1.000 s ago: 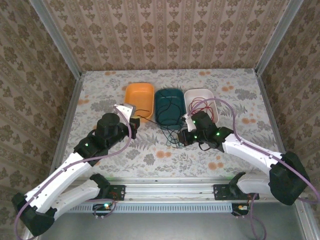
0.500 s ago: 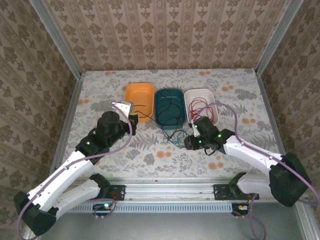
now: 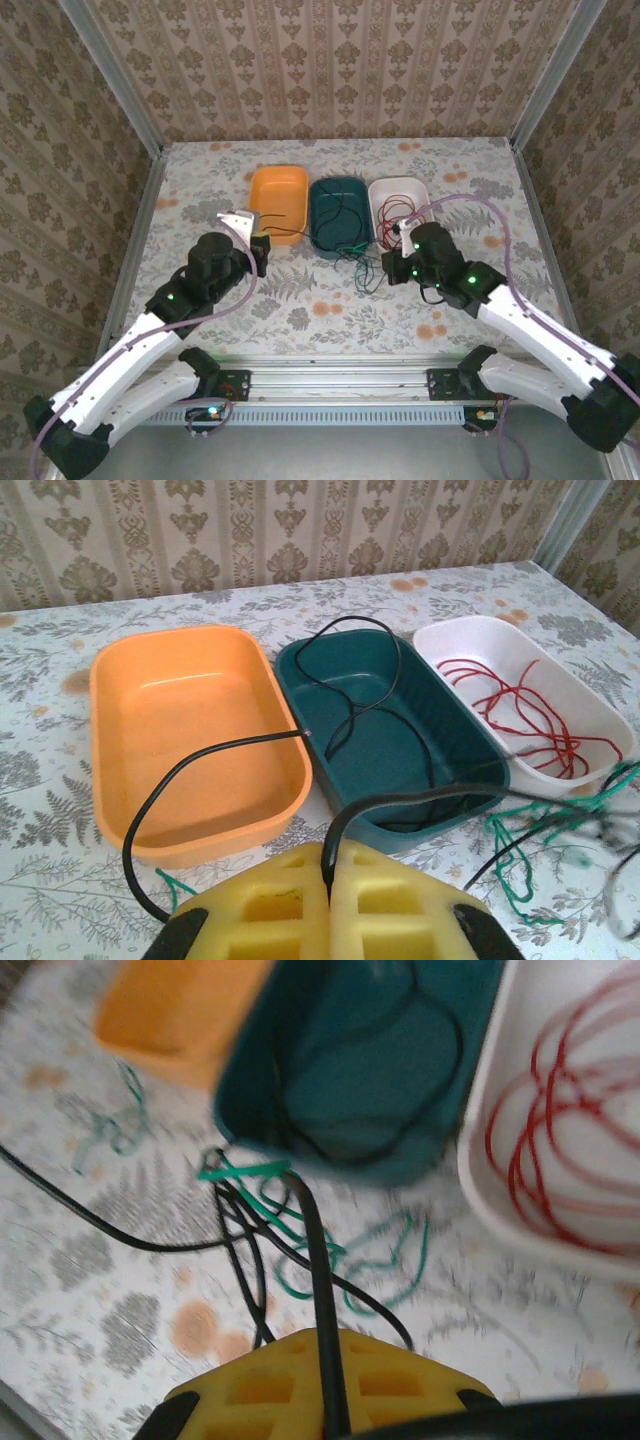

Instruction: Untangle the cables

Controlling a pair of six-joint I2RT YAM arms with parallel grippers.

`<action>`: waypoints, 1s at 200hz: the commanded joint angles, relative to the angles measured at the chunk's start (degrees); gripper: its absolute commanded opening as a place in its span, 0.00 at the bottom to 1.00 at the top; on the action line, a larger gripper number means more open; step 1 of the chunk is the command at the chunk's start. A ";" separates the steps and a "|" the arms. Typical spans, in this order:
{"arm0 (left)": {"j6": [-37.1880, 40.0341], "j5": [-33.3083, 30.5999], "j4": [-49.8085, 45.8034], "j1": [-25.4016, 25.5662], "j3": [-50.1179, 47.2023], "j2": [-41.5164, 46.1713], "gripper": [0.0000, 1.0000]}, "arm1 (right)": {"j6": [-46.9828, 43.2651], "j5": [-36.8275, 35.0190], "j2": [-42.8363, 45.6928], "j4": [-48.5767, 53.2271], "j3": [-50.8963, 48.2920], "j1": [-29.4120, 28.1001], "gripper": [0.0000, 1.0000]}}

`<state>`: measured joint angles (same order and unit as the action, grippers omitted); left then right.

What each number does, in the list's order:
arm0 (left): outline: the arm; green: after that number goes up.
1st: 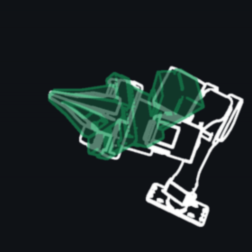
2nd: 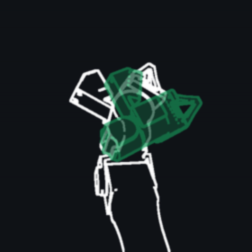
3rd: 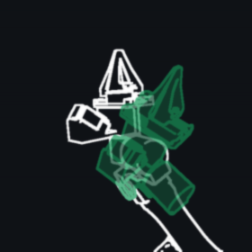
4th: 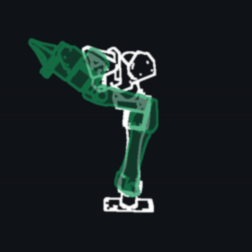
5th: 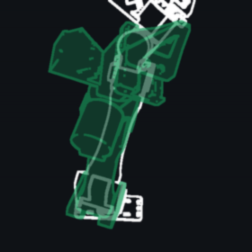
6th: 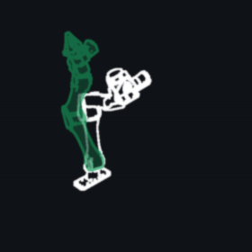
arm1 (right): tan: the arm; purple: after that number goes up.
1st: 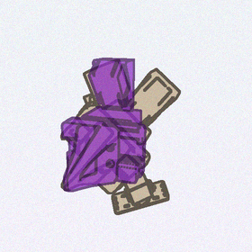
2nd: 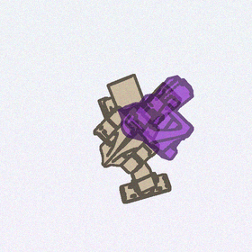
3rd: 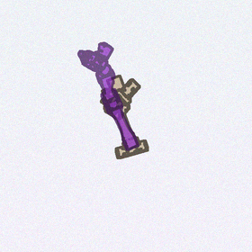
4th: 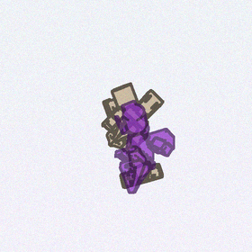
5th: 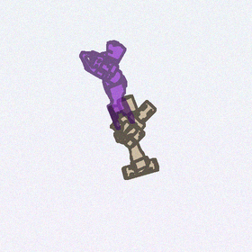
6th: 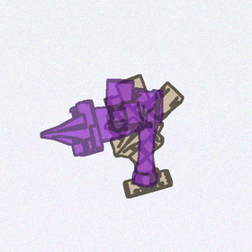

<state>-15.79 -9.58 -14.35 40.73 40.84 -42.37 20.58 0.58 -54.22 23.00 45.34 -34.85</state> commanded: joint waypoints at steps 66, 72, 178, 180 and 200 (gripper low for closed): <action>-8.02 -16.98 -4.77 -0.36 -8.12 7.13 0.00 | -10.65 3.02 7.97 4.16 19.62 -0.02 0.00; -8.88 -18.00 -5.19 -0.39 -8.82 7.12 0.00 | -11.02 3.18 8.35 4.15 20.21 0.02 0.00; -19.93 -22.14 -8.85 -0.38 -17.72 2.01 0.37 | -12.07 14.18 4.34 10.46 21.48 -0.13 0.00; -19.77 -21.68 -8.35 -0.32 -17.90 2.24 0.39 | -11.77 15.06 4.02 10.43 21.11 -0.17 0.00; -17.20 -16.40 -1.84 -0.35 -19.24 4.29 0.72 | -8.64 21.48 0.35 8.30 16.01 -1.37 0.00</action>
<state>-34.41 -29.06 -20.25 40.51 22.72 -40.32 8.49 12.86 -50.11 32.77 65.10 -35.16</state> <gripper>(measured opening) 0.551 0.094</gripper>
